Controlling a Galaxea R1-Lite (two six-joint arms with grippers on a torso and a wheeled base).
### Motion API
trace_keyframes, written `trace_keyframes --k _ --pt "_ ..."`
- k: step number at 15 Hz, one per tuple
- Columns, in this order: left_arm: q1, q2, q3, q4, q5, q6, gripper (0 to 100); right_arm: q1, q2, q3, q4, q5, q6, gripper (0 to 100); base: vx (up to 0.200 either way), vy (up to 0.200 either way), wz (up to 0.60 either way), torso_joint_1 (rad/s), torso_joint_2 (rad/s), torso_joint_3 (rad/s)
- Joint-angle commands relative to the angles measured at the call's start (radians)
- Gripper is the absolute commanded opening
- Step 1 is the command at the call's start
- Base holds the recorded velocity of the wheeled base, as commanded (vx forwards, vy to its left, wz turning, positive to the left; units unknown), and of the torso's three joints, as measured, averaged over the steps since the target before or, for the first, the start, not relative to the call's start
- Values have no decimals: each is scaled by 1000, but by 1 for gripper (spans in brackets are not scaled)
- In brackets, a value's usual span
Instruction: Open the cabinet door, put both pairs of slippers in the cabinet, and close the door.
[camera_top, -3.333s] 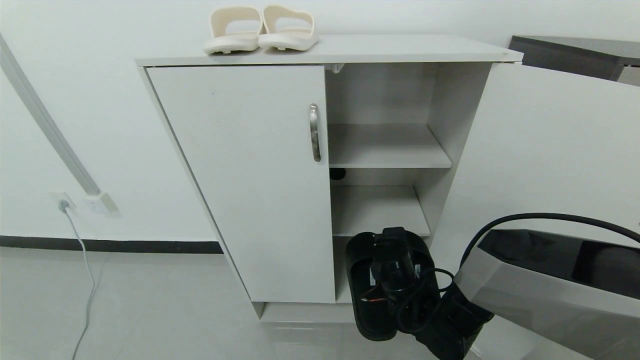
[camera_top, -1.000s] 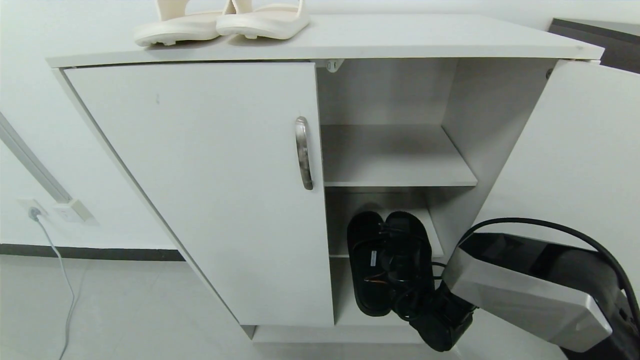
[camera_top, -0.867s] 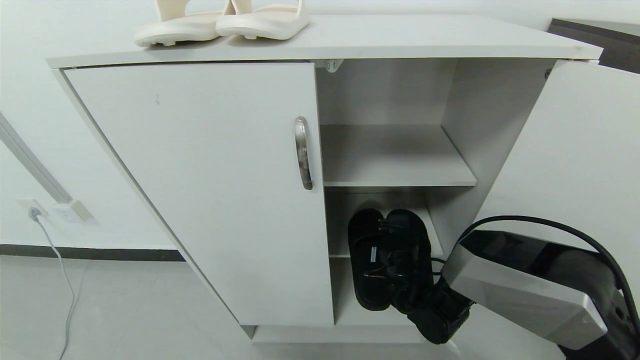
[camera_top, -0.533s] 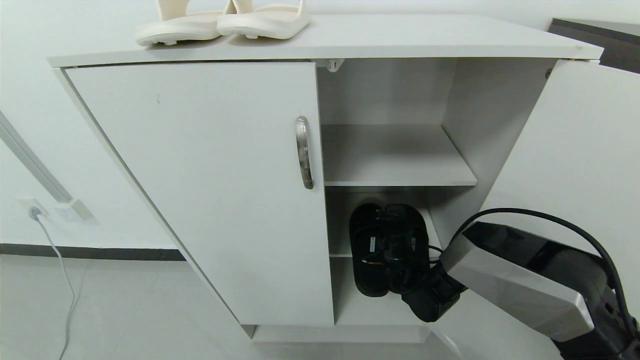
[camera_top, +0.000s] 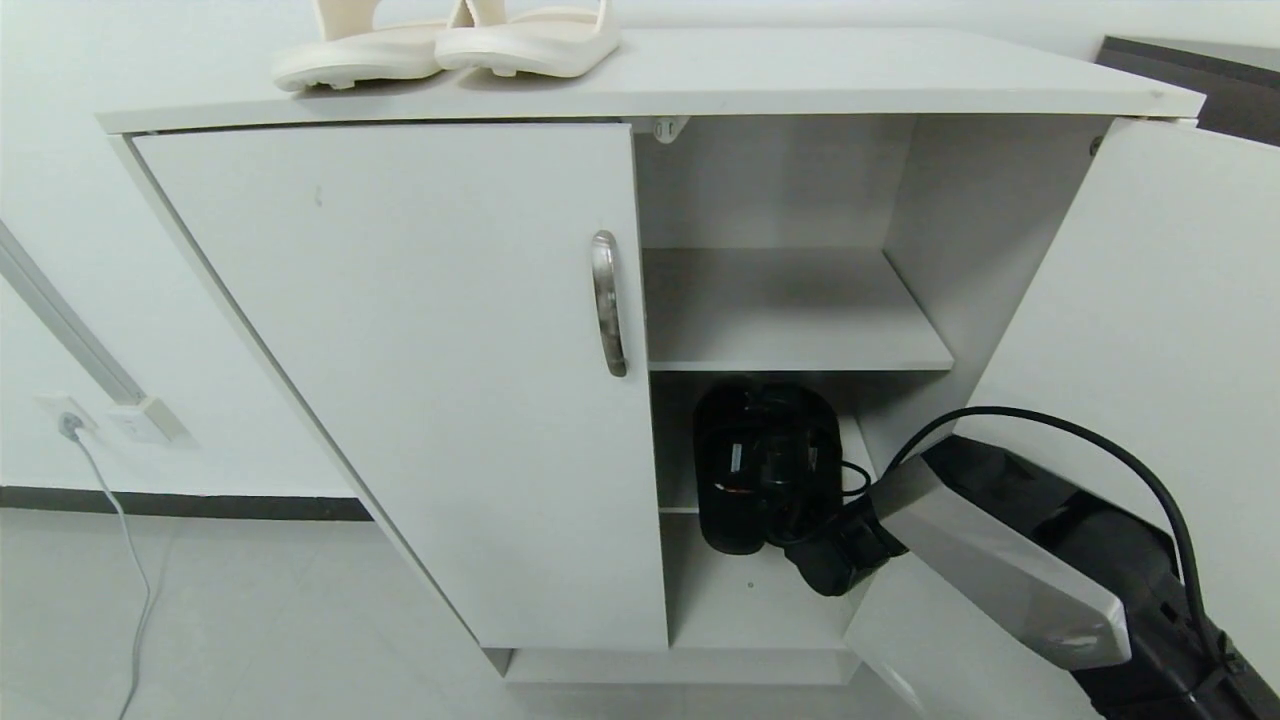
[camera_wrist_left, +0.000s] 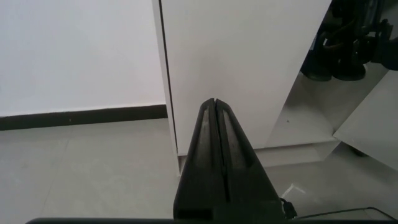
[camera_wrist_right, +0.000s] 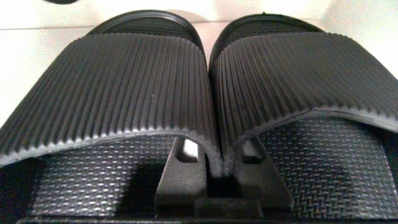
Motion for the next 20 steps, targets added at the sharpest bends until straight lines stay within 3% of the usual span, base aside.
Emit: trace_keyframes --k 1,6,13,14,17,20 --pt "0 1 0 0 0 0 0 -5 14 -28 4 8 0 0 0 0 0 0 0 0" --pt "0 1 0 0 0 0 0 -24 21 -132 113 18 0 0 0 0 0 0 0 0" --pt "0 1 0 0 0 0 0 -26 41 -146 129 15 -1 0 0 0 0 0 0 0" --pt "0 1 0 0 0 0 0 -24 41 -146 129 15 -1 100 0 0 0 0 0 0" --pt "0 1 0 0 0 0 0 -21 31 -117 121 11 -1 100 0 0 0 0 0 0" --pt "0 1 0 0 0 0 0 -14 -38 2 93 11 0 100 0 0 0 0 0 0"
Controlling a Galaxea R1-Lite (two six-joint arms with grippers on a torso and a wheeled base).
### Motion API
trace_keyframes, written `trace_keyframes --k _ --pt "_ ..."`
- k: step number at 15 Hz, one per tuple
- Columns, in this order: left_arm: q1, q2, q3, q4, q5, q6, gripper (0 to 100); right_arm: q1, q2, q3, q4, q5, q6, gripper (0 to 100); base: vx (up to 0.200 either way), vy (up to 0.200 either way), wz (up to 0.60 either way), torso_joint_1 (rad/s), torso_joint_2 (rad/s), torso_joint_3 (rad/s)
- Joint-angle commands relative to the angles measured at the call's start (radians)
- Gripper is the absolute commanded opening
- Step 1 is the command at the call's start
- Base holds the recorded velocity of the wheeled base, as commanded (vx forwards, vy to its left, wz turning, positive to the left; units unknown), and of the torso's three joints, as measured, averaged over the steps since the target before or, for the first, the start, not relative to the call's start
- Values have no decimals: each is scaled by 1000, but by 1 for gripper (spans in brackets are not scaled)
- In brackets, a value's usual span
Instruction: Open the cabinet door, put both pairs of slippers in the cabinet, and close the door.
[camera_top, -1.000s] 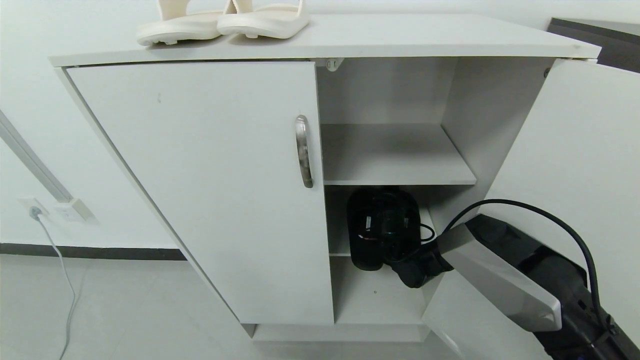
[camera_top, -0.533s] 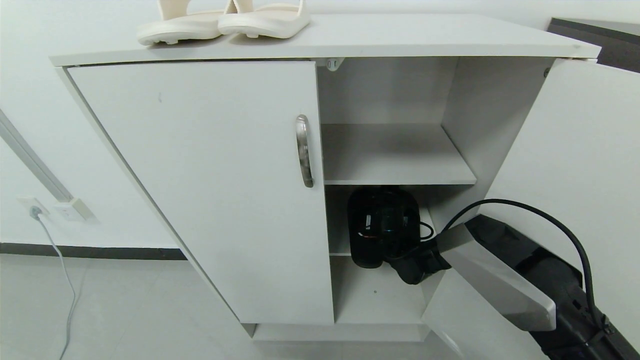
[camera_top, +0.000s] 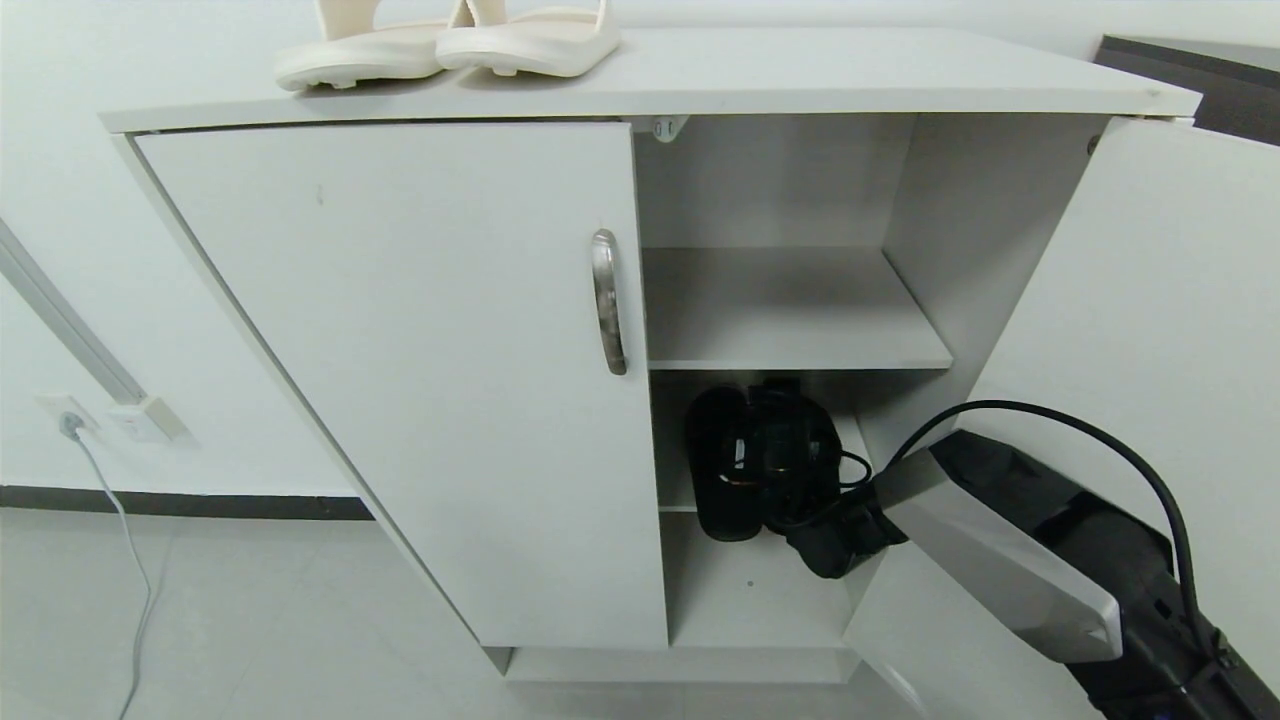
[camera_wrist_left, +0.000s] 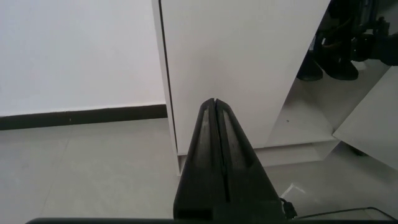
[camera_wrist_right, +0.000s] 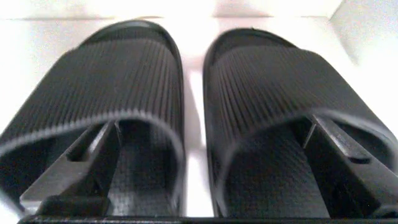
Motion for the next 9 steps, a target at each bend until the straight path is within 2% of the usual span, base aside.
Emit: trace_keyframes --k 1,9 --pt "1 1 0 0 0 0 0 10 -68 99 -45 0 1 100 0 0 0 0 0 0" --pt "1 1 0 0 1 0 0 87 -292 483 -214 -2 4 100 0 0 0 0 0 0"
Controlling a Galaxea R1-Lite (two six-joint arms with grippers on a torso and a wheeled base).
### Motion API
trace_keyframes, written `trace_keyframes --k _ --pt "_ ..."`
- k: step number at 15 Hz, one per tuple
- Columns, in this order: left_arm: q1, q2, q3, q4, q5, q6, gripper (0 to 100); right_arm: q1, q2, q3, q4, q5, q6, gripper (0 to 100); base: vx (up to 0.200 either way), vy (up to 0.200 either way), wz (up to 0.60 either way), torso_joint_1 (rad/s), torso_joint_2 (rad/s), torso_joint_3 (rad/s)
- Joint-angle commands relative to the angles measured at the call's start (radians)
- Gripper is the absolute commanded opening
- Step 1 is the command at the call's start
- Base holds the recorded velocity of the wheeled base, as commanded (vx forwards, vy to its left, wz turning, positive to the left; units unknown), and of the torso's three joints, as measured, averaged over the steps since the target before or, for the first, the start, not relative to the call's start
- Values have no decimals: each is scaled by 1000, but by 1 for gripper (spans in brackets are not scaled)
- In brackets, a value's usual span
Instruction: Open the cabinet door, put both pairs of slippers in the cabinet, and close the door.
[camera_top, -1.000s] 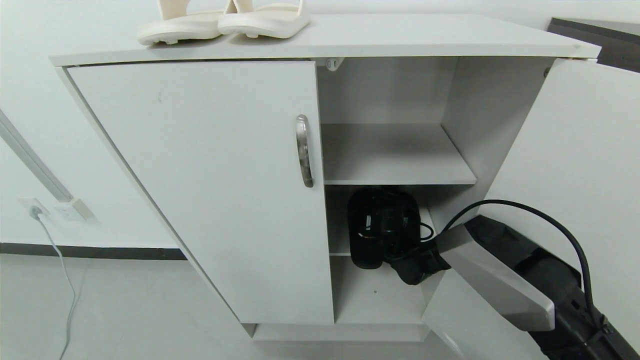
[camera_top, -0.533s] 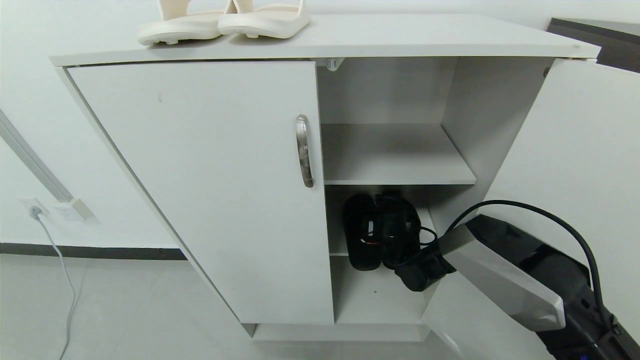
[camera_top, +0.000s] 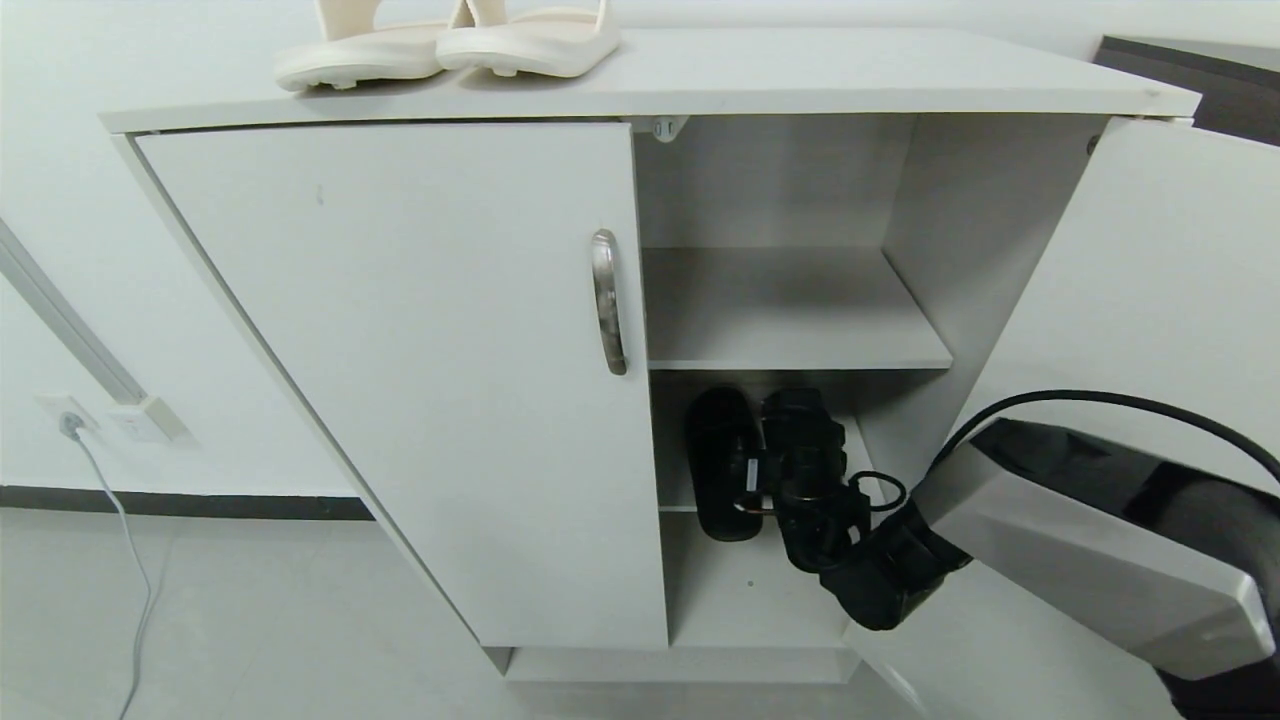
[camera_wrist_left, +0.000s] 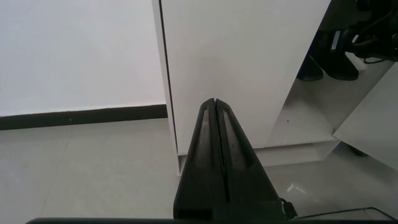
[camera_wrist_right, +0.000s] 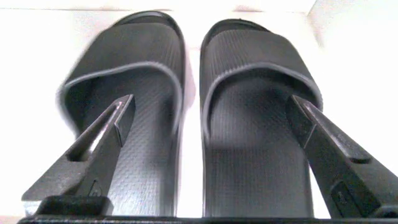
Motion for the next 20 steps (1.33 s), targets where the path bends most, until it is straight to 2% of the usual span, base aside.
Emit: trace_keyframes --k 1,4,6,17,20 --pt "0 1 0 0 1 -2 0 47 -127 153 -42 0 2 100 0 0 0 0 0 0" --pt "0 1 0 0 1 -2 0 93 -211 305 -107 0 0 100 0 0 0 0 0 0" --pt "0 1 0 0 1 0 0 141 -326 468 -114 10 -2 100 0 0 0 0 0 0" --pt "0 1 0 0 2 -6 0 162 -362 526 -116 8 6 100 0 0 0 0 0 0" --pt "0 1 0 0 2 -6 0 167 -363 546 -153 8 0 100 -200 0 0 6 2 4"
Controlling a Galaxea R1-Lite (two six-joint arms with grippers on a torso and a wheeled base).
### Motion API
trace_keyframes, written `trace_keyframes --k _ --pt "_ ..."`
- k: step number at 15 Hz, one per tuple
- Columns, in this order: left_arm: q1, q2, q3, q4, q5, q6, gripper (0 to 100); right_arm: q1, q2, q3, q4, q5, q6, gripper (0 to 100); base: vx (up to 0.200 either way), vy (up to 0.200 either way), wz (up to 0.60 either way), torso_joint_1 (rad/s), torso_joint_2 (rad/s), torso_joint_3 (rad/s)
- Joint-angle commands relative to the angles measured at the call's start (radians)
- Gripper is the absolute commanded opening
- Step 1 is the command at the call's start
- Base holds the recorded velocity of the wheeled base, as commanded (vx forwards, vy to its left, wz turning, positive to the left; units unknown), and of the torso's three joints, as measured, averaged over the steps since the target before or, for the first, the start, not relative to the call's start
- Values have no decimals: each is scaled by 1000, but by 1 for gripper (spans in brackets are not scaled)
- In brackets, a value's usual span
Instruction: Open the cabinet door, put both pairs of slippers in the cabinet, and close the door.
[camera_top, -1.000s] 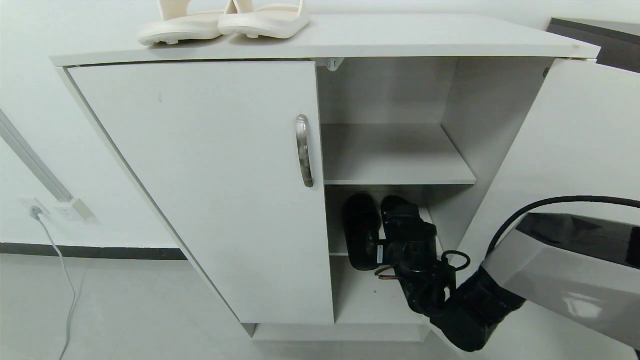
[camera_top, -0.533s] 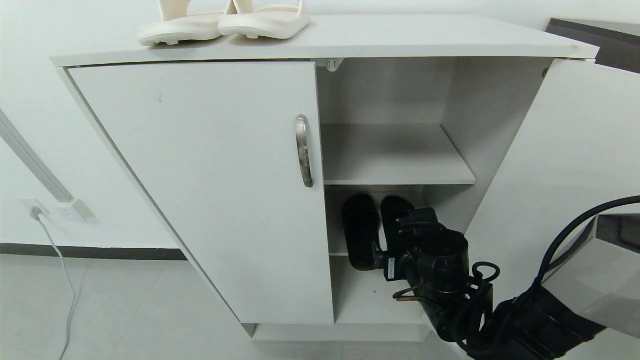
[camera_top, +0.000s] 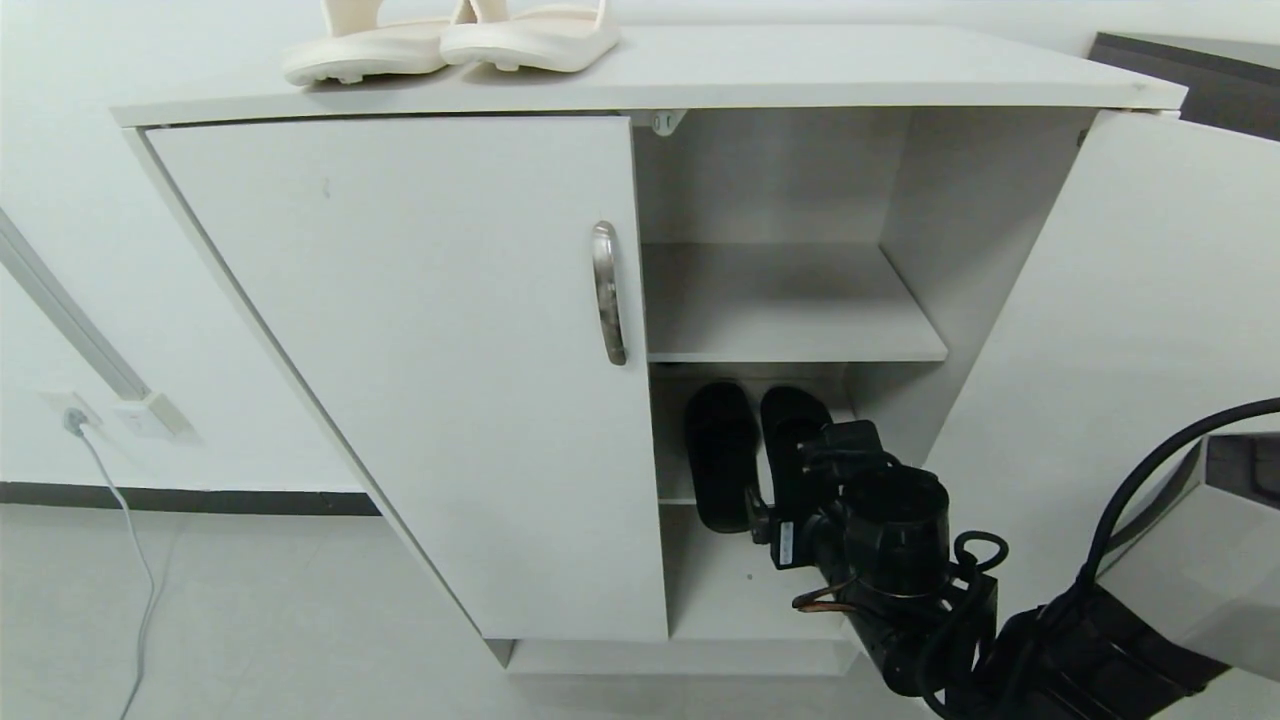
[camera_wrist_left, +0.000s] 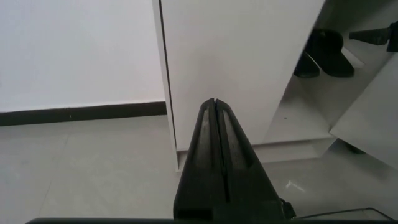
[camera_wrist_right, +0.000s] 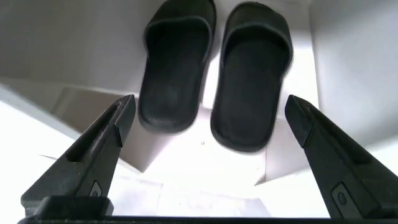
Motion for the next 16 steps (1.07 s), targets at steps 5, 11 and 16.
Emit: trace_keyframes --k 5,11,16 --pt "0 1 0 0 1 1 0 0 7 11 -5 2 -1 100 -120 0 0 0 4 1" --pt "0 1 0 0 1 3 0 2 7 31 -26 0 -3 100 0 0 0 0 0 0" --pt "0 1 0 0 1 3 0 2 7 31 -26 0 -3 100 0 0 0 0 0 0"
